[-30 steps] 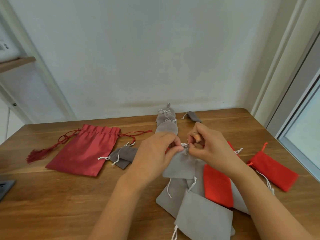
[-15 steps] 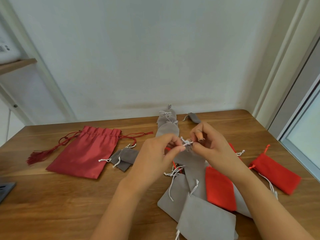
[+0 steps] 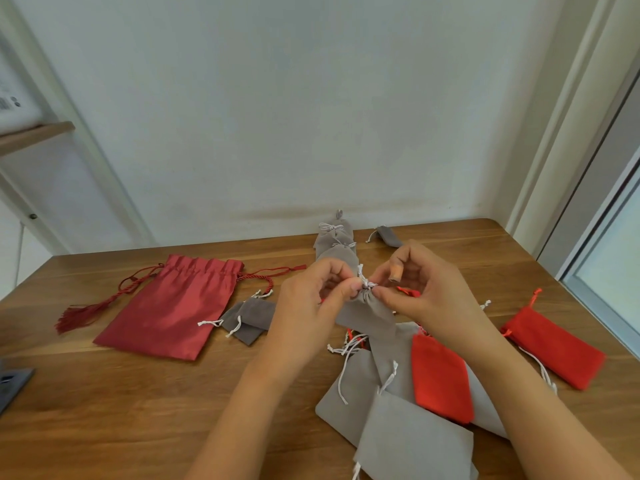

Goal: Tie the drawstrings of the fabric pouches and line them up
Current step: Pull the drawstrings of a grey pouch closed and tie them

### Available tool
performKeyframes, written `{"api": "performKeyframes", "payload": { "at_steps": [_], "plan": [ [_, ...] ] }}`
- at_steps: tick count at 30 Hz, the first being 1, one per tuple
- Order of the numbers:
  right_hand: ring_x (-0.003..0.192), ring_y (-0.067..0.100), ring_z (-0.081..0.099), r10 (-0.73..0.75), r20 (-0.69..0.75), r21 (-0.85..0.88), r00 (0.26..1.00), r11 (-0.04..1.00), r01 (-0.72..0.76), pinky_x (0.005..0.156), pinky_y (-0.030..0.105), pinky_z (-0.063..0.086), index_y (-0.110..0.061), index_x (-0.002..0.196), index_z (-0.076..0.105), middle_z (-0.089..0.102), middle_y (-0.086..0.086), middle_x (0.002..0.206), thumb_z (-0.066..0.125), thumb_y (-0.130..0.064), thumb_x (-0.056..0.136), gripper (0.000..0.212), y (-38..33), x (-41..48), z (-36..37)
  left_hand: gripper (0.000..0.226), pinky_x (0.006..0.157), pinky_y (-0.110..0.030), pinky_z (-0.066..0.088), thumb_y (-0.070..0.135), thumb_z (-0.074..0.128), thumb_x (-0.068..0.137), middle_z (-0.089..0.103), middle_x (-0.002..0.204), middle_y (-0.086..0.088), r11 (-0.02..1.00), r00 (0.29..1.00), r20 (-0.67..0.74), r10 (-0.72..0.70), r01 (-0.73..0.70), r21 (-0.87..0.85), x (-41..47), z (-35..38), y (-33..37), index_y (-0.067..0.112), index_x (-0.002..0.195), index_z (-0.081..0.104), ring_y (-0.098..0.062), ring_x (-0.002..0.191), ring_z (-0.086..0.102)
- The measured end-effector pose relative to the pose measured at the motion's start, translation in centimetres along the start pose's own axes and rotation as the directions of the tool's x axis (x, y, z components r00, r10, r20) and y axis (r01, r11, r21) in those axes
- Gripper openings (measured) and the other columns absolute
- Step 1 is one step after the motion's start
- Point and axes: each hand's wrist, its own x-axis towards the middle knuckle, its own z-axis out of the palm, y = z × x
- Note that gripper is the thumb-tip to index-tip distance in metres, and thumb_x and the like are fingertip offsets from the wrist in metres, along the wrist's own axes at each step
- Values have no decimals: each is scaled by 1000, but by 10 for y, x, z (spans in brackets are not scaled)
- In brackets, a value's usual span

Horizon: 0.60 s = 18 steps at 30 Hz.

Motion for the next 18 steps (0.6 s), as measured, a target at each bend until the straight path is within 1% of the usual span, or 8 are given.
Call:
{"api": "performKeyframes", "payload": {
  "at_steps": [3, 7, 9, 11, 13, 15, 16, 18],
  "plan": [
    [75, 15, 65, -31, -15, -66, 999, 997, 30, 70, 20, 50, -12, 75, 45, 67, 8, 80, 71, 9, 77, 34, -1, 0, 1, 9, 77, -38, 54, 25, 65, 90, 69, 79, 6, 999, 1000, -10, 3, -4, -35, 1, 1, -1, 27, 82, 63, -12, 78, 65],
    [73, 12, 61, -81, -41, -24, 996, 997, 80, 70, 21, 48, -16, 75, 45, 65, 9, 80, 69, 10, 79, 36, -3, -2, 4, 10, 74, -35, 53, 39, 61, 85, 66, 80, 7, 995, 1000, -14, 3, -4, -104, 2, 2, -2, 29, 84, 61, -14, 78, 63],
    [74, 13, 61, -108, -55, -17, 993, 994, 108, 72, 20, 48, -18, 75, 44, 65, 7, 79, 68, 10, 79, 38, -4, -3, 5, 10, 74, -29, 52, 39, 60, 85, 66, 80, 9, 990, 1000, -14, 6, -8, -139, 3, 2, -3, 29, 83, 60, -10, 78, 63],
    [74, 12, 60, -123, -71, -26, 990, 992, 121, 72, 18, 46, -17, 75, 42, 63, 5, 79, 67, 11, 79, 37, -4, -3, 8, 10, 74, -28, 52, 39, 58, 86, 65, 80, 10, 987, 1000, 1, 14, -13, -161, 3, 4, -3, 30, 83, 59, -9, 78, 62],
    [73, 8, 57, -135, -78, -51, 988, 990, 131, 71, 16, 44, -15, 75, 41, 61, 5, 78, 65, 11, 78, 36, -5, -4, 10, 9, 74, -29, 51, 42, 55, 87, 64, 82, 11, 990, 999, 11, 32, -30, -139, 2, 5, -2, 34, 83, 57, -9, 80, 61],
    [73, 5, 55, -141, -66, -73, 988, 988, 137, 70, 14, 43, -15, 75, 38, 59, 6, 78, 63, 10, 78, 35, -6, -4, 9, 10, 75, -23, 49, 39, 54, 90, 65, 88, 14, 994, 999, -3, 51, -51, -92, 1, 4, -2, 30, 84, 54, -3, 84, 61],
    [73, 6, 55, -144, -51, -87, 988, 986, 139, 69, 15, 43, -16, 76, 37, 59, 5, 77, 62, 8, 78, 34, -6, -4, 9, 11, 76, -23, 49, 37, 54, 92, 66, 92, 16, 996, 998, -14, 54, -55, -65, 1, 4, -2, 28, 85, 54, -2, 87, 61],
    [75, 15, 56, -153, -8, -154, 988, 977, 150, 67, 24, 46, -21, 75, 36, 57, 2, 77, 61, 2, 78, 34, -6, -4, 9, 10, 76, -25, 49, 29, 53, 95, 68, 96, 15, 999, 999, -29, 46, -46, -12, 1, 4, -4, 22, 87, 54, -4, 90, 62]
  ]
}}
